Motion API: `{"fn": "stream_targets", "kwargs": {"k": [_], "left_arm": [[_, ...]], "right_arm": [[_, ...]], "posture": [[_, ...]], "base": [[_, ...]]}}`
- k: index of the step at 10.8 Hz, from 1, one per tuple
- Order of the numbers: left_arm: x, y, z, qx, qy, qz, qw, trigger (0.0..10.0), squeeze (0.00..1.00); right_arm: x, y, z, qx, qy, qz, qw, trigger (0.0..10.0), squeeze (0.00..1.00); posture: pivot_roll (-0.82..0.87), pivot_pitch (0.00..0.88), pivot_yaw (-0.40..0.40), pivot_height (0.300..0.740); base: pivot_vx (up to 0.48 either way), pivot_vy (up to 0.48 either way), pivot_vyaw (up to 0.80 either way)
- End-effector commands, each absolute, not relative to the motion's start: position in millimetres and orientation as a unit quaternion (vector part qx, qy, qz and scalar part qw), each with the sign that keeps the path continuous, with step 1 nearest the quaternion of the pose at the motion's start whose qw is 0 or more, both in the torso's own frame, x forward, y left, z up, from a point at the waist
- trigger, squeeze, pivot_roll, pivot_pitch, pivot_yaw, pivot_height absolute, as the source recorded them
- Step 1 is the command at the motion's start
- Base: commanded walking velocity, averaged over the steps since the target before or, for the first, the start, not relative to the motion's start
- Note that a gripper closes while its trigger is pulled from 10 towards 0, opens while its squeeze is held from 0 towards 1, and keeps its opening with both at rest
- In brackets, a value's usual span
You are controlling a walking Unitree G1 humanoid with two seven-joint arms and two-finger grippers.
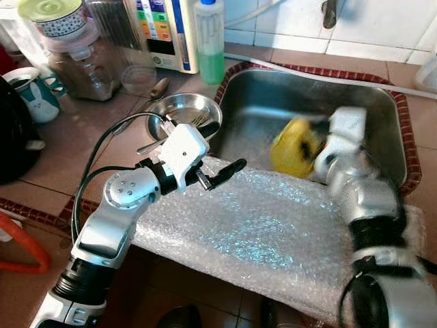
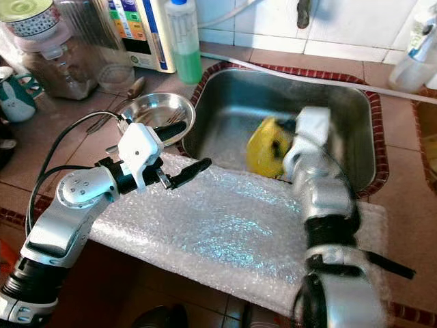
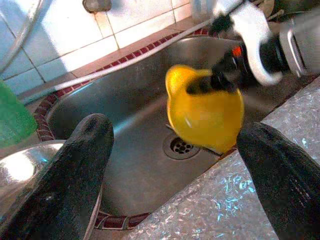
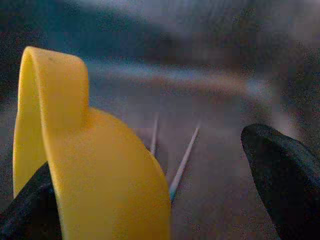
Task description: Kitchen organization
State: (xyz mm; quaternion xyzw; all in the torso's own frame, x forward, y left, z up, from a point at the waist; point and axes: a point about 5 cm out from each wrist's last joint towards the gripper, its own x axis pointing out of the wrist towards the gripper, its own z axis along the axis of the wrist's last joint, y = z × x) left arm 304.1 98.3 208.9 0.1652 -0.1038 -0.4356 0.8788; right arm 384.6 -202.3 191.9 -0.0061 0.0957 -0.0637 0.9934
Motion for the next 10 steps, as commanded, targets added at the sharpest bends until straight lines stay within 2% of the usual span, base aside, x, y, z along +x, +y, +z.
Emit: {"fn": "stream_targets", "kwargs": {"k": [1,4,5,6,7,8,10], "left_arm": [[303,97,209,0.170,-0.107,-0.436,0.877,10.0,0.00],[304,98,210,0.173,-0.108,-0.433,0.878,10.0,0.00],[304,98,210,0.174,-0.107,-0.431,0.879,10.0,0.00],[304,99,209,0.174,-0.107,-0.430,0.879,10.0,0.00],[304,100,210,0.174,-0.107,-0.429,0.880,10.0,0.00],[304,100,210,0.174,-0.107,-0.429,0.880,10.0,0.00],[305,100,211,0.172,-0.108,-0.426,0.882,10.0,0.00]], "right_arm": [[387,-206,196,-0.023,0.088,-0.082,0.992,10.0,1.00],[392,-203,203,-0.047,0.069,-0.077,0.994,10.0,1.00],[394,-191,199,-0.026,0.087,-0.025,0.996,10.0,1.00],[393,-202,199,-0.060,0.079,-0.089,0.991,10.0,1.00],[394,-186,192,-0.032,0.103,-0.003,0.994,10.0,1.00],[394,-200,196,-0.072,0.085,-0.083,0.990,10.0,1.00],[394,-197,195,-0.047,0.088,-0.061,0.993,10.0,1.00]], "posture": [[-0.08,0.210,0.092,0.740],[-0.08,0.211,0.092,0.740],[-0.07,0.211,0.091,0.740],[-0.07,0.209,0.089,0.740],[-0.07,0.209,0.088,0.740],[-0.07,0.209,0.086,0.740],[-0.07,0.210,0.085,0.740]], "base": [[0.000,0.000,0.00],[0.000,0.000,0.00],[0.000,0.000,0.00],[0.000,0.000,0.00],[0.000,0.000,0.00],[0.000,0.000,0.00],[0.000,0.000,0.00]]}}
